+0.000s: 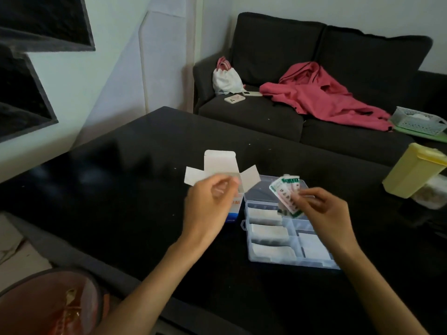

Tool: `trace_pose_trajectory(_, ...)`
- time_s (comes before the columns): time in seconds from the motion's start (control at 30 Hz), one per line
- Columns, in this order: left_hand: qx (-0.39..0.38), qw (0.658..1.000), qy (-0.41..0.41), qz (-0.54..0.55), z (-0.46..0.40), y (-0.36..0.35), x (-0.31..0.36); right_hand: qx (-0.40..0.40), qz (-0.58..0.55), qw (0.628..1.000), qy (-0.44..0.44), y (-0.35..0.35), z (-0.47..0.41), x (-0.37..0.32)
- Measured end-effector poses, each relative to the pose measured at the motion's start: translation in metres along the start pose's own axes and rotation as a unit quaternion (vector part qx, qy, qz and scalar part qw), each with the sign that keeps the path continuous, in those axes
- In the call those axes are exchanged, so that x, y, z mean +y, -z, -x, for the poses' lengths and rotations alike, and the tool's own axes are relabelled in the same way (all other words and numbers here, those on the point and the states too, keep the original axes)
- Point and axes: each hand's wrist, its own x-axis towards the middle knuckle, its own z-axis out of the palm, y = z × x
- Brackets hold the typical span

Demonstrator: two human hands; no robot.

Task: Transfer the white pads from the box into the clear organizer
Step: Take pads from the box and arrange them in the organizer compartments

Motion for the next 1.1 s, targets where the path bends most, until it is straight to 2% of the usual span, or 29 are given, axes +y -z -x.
trace_pose_trajectory(0.03, -0.098, 0.99, 0.091, 0.054, 0.004, -0.008, 0.007, 0.016, 0.058, 0.997, 0.056, 0.001, 0.004, 0.007)
trace_pose_trajectory(0.07, -0.194, 0.96, 0.185, 0.084, 0.005, -0.014, 0.011, 0.024, 0.123, 0.986, 0.112, 0.001, 0.007, 0.012)
trace_pose_trajectory(0.1, -0.263, 0.921, 0.265, 0.113, 0.007, -0.027, 0.015, 0.028, 0.193, 0.967, 0.165, 0.006, 0.01, 0.019)
trace_pose_trajectory(0.13, -0.293, 0.889, 0.319, 0.146, 0.007, -0.029, 0.015, 0.024, 0.253, 0.942, 0.218, 0.003, 0.011, 0.022)
trace_pose_trajectory(0.17, -0.298, 0.873, 0.344, 0.178, 0.006, -0.031, 0.012, 0.016, 0.296, 0.916, 0.269, 0.001, 0.011, 0.025)
trace_pose_trajectory(0.23, -0.278, 0.866, 0.346, 0.229, 0.005, -0.039, 0.008, 0.0, 0.33, 0.885, 0.329, 0.003, 0.012, 0.028)
trace_pose_trajectory(0.37, -0.234, 0.876, 0.334, 0.256, 0.004, -0.036, 0.0, -0.051, 0.319, 0.884, 0.336, 0.003, 0.011, 0.028)
trace_pose_trajectory(0.43, -0.241, 0.885, 0.322, 0.235, 0.005, -0.035, -0.004, -0.092, 0.318, 0.89, 0.313, 0.005, 0.01, 0.029)
trace_pose_trajectory(0.5, -0.253, 0.908, 0.278, 0.183, 0.006, -0.034, -0.008, -0.12, 0.294, 0.906, 0.28, 0.008, 0.01, 0.027)
trace_pose_trajectory(0.6, -0.265, 0.928, 0.228, 0.132, 0.006, -0.033, -0.009, -0.102, 0.163, 0.969, 0.156, 0.009, 0.008, 0.018)
trace_pose_trajectory(0.67, -0.276, 0.933, 0.206, 0.11, 0.005, -0.035, -0.008, -0.111, 0.112, 0.986, 0.049, 0.009, 0.005, 0.02)
trace_pose_trajectory(0.77, -0.274, 0.939, 0.18, 0.103, 0.006, -0.038, -0.009, -0.157, 0.064, 0.984, -0.057, 0.009, 0.001, 0.028)
trace_pose_trajectory(0.9, -0.282, 0.933, 0.178, 0.135, 0.008, -0.04, -0.011, -0.117, -0.071, 0.969, -0.207, 0.008, 0.002, 0.032)
trace_pose_trajectory(1.0, -0.296, 0.929, 0.177, 0.132, 0.006, -0.039, -0.011, -0.089, -0.124, 0.951, -0.269, 0.006, 0.002, 0.033)
trace_pose_trajectory(1.1, -0.268, 0.935, 0.195, 0.13, 0.005, -0.04, -0.012, -0.09, -0.158, 0.936, -0.303, 0.006, 0.002, 0.032)
